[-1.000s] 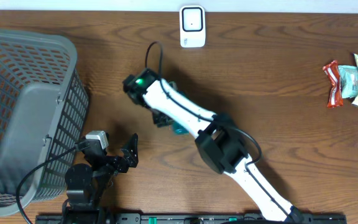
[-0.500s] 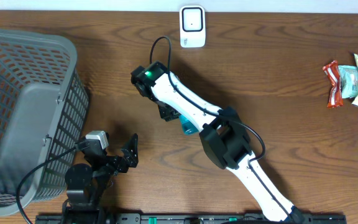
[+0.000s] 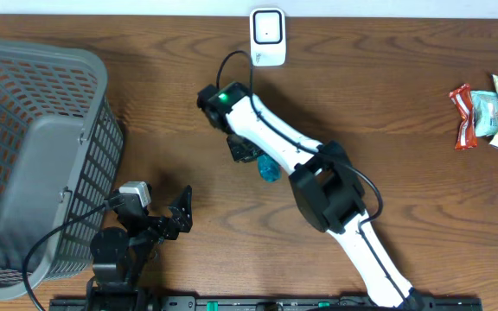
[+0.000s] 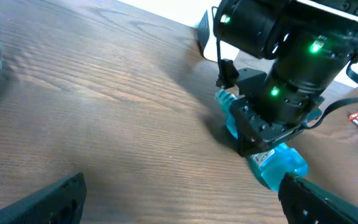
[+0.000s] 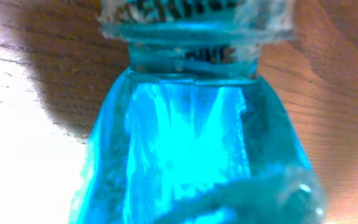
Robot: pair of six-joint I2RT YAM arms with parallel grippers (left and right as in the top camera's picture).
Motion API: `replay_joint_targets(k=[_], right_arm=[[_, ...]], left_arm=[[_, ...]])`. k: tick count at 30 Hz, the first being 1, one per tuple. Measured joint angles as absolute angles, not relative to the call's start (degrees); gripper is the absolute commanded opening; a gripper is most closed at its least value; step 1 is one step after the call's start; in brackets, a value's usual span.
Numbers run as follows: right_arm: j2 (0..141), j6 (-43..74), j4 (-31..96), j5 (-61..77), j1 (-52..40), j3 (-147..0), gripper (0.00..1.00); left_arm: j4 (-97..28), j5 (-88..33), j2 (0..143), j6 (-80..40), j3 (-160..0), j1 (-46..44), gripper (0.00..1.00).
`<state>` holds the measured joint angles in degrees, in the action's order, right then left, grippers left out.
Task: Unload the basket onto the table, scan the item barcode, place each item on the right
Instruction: 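Grasp the Listerine bottle neck with the right gripper and lift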
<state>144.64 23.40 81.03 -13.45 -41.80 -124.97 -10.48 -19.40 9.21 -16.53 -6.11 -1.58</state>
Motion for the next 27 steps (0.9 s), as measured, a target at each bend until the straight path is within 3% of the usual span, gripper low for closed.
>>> replay_joint_targets(k=[3,6,11,21,27], right_arm=[[144.3,20.4,81.1,-10.1,-40.5,-125.0,0.29],[144.5,17.3,81.2,-6.2,-39.6,-124.7,0.32],[145.0,13.7,81.7,-0.9,-38.4,-125.5,0.46],[147.0,11.5,82.8,2.3,-36.4,-129.8,0.59],[147.7,11.5,83.4,2.9,-35.8,-131.5,0.58]], left_arm=[[-10.5,-19.4,9.2,-16.5,-6.1,-1.6,0.98],[-10.5,-19.4,9.2,-16.5,-6.1,-1.6,0.98],[-10.5,-19.4,9.2,-16.5,-6.1,-1.6,0.98],[-10.5,-19.4,9.2,-16.5,-6.1,-1.6,0.98],[-10.5,-19.4,9.2,-16.5,-6.1,-1.6,0.98]])
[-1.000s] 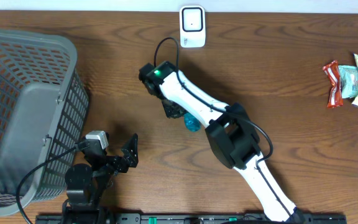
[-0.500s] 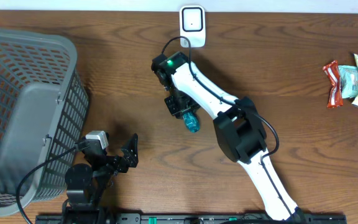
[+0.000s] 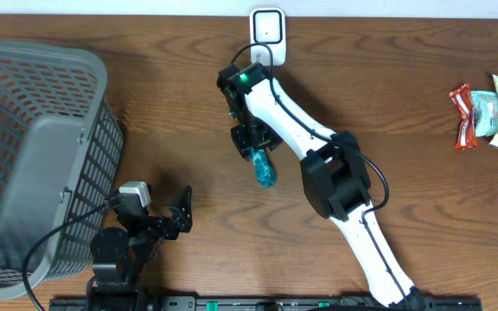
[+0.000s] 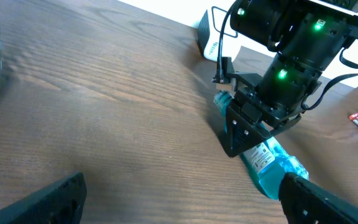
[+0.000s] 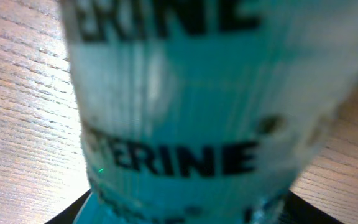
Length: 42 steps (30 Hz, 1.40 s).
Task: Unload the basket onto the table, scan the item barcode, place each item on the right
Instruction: 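Grasp the Listerine bottle neck with the right gripper and lift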
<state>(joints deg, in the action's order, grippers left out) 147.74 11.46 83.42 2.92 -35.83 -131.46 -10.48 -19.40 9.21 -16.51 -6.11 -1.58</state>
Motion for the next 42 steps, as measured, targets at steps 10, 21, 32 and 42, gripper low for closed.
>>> replay_joint_targets(k=[10,21,32,42], right_arm=[[147.8,11.0,83.5,3.2,-35.2,-131.5,0.45],[147.8,9.9,83.5,2.7,-31.0,-131.5,0.57],[147.9,9.8,84.0,1.7,-29.9,-131.6,0.73],[147.8,9.8,83.9,1.5,-29.9,-131.6,0.78]], left_arm=[[-10.5,-19.4,9.2,-16.5,-6.1,-1.6,0.98],[-10.5,-19.4,9.2,-16.5,-6.1,-1.6,0.98],[-10.5,-19.4,9.2,-16.5,-6.1,-1.6,0.98],[-10.5,-19.4,9.2,-16.5,-6.1,-1.6,0.98]])
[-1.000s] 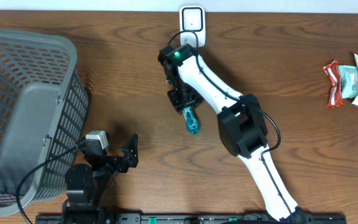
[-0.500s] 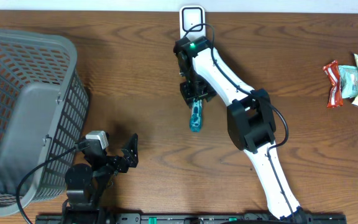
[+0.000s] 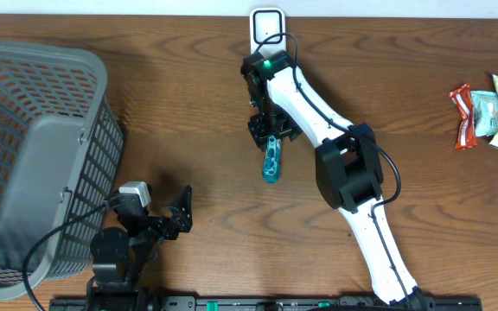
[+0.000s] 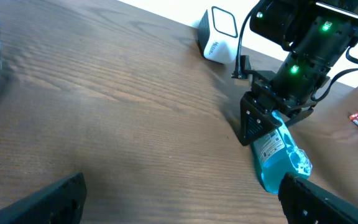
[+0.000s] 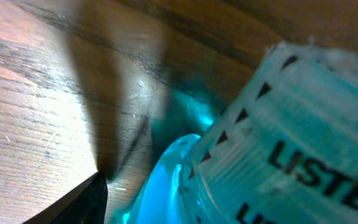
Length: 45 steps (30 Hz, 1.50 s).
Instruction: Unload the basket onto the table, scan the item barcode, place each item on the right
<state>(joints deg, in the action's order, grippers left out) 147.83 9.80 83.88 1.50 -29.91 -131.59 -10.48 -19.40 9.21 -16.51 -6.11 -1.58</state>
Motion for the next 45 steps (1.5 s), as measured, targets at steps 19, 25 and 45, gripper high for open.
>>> replay_joint_targets(k=[19,25,45], right_arm=[[132.8,27.0,92.5,0.5,-32.4,-137.7,0.99],[130.1,40.6,95.7,-7.6,-39.0,-136.1,0.99],[131.3,50.4,83.6,-14.9,-46.0,-113.1,0.86]], left_arm=[[-10.5,-19.4,9.2,-16.5,-6.1,-1.6,0.98],[-10.5,-19.4,9.2,-16.5,-6.1,-1.6,0.98],[-10.5,-19.4,9.2,-16.5,-6.1,-1.6,0.98]])
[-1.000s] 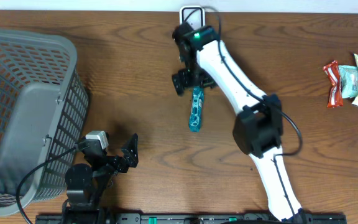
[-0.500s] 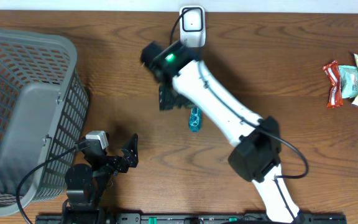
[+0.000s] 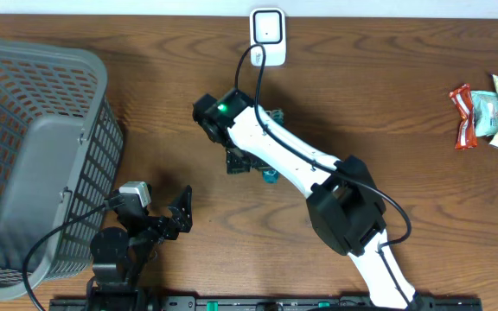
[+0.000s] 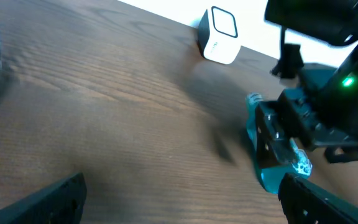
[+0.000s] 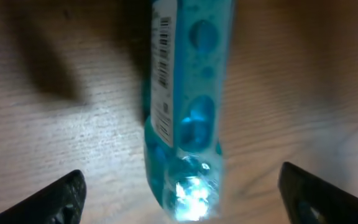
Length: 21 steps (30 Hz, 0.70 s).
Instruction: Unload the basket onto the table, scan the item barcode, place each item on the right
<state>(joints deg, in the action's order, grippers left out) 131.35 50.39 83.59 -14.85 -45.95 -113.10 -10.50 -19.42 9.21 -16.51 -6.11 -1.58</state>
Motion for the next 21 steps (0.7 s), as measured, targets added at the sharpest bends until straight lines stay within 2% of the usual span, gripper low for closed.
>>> replay_joint_targets(k=[9,15,18,21], right_arm=[[131.4,45.7,75.4,-11.6,-44.3,-105.2,0.61],[131.4,41.8,74.4,-10.8,-41.8,-105.0,0.4],[131.4,37.5,73.8,-10.9,-41.6,-105.0,0.35],[131.4,30.7,73.5,-10.9,-41.6,-105.0,0.34]], left_arm=[[-10.5,-19.4,9.2,-16.5,-6.1,-1.6,0.98],[-10.5,-19.4,9.2,-16.5,-6.1,-1.6,0.98],[-10.5,-19.4,9.2,-16.5,-6.1,-1.6,0.98],[-10.5,-19.4,9.2,-16.5,-6.1,-1.6,0.98]])
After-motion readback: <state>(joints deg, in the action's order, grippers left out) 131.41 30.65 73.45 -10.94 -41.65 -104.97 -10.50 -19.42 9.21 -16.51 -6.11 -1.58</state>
